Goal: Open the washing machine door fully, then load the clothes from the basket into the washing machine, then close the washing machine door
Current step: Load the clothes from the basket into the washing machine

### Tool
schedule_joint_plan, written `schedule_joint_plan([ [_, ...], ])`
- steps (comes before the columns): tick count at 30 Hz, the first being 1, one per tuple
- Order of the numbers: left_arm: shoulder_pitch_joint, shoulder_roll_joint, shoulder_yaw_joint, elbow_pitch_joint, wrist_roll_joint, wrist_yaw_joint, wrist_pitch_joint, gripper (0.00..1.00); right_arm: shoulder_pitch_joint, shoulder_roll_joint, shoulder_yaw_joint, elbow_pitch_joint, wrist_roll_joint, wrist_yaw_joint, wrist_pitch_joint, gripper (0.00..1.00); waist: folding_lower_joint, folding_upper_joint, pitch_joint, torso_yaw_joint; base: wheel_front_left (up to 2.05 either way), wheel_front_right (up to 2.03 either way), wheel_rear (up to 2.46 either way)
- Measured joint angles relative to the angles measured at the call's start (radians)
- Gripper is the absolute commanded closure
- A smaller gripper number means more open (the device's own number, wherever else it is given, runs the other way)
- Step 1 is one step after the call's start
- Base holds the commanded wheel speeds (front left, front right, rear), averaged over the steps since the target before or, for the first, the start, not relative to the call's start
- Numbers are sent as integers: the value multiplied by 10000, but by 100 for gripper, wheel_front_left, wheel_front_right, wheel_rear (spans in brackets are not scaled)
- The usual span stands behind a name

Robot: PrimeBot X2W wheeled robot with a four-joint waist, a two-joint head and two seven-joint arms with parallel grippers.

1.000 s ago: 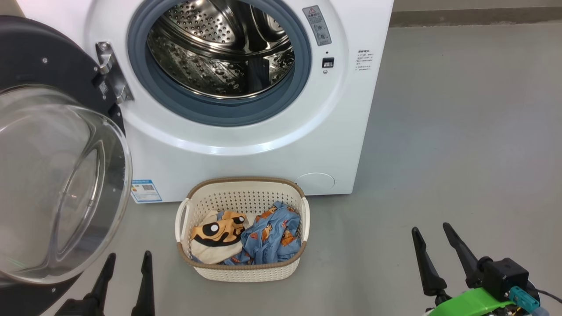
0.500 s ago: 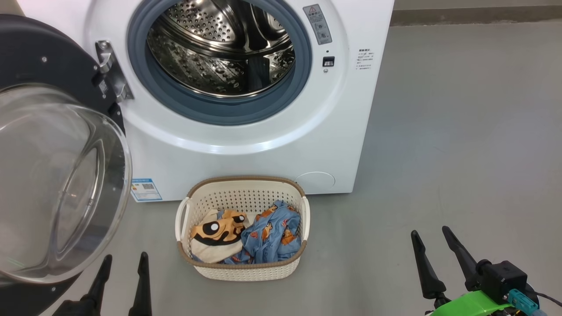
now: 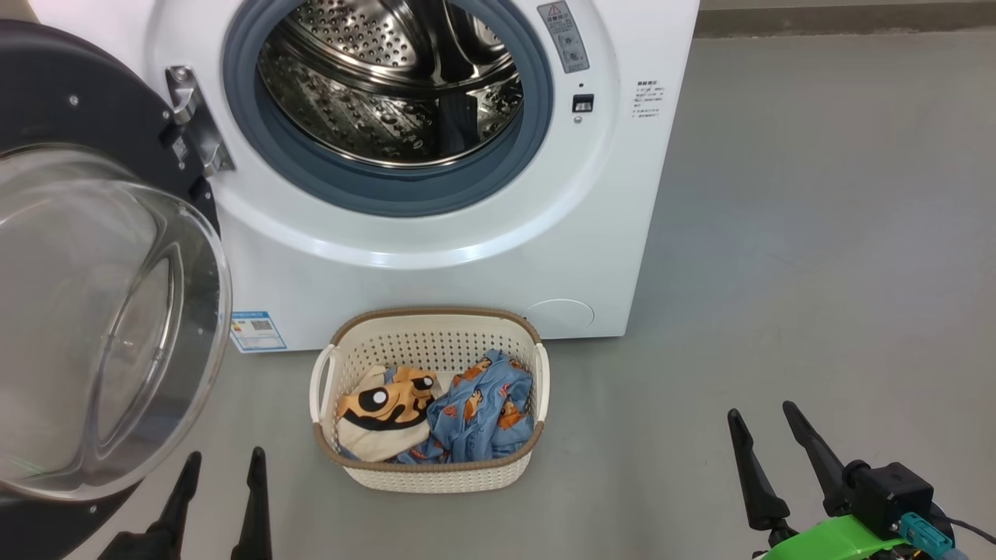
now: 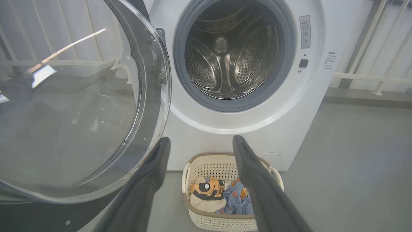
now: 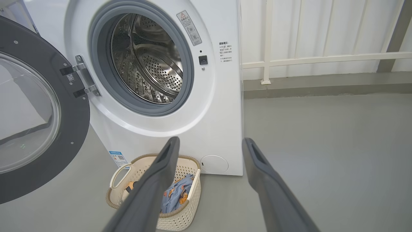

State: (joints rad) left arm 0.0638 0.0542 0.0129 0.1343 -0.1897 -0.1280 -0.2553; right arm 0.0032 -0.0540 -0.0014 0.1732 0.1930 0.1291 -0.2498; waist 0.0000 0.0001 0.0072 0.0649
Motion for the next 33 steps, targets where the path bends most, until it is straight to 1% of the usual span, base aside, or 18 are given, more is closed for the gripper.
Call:
schedule_joint_plan([
  [23, -188, -4, -15, 230, 364, 0, 0, 0, -18, 25, -6, 8, 0, 0, 0, 0, 0, 0, 272, 82, 2, -2, 0],
  [28, -286, -2, -23, 405, 360, 0, 0, 0, -18, 36, -6, 12, 0, 0, 0, 0, 0, 0, 299, 100, 84, -52, -32],
  [33, -323, -2, 6, 487, 345, 0, 0, 0, -18, 35, 0, 13, 0, 0, 0, 0, 0, 0, 326, 104, 144, -112, -32],
])
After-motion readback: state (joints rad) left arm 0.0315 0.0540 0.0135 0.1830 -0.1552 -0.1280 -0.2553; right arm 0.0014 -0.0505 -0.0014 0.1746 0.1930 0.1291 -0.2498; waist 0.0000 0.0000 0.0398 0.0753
